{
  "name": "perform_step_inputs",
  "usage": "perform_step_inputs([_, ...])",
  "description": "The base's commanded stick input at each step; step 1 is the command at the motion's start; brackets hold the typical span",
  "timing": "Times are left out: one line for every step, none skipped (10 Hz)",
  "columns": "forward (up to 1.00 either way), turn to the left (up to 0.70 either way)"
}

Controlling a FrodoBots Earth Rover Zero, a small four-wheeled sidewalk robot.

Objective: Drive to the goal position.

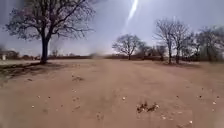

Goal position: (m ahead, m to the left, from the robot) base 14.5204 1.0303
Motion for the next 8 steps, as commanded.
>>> perform_step_inputs([1.00, 0.00])
perform_step_inputs([1.00, 0.00])
perform_step_inputs([1.00, 0.00])
perform_step_inputs([1.00, 0.00])
perform_step_inputs([1.00, 0.00])
perform_step_inputs([1.00, 0.00])
perform_step_inputs([1.00, 0.00])
perform_step_inputs([1.00, 0.00])
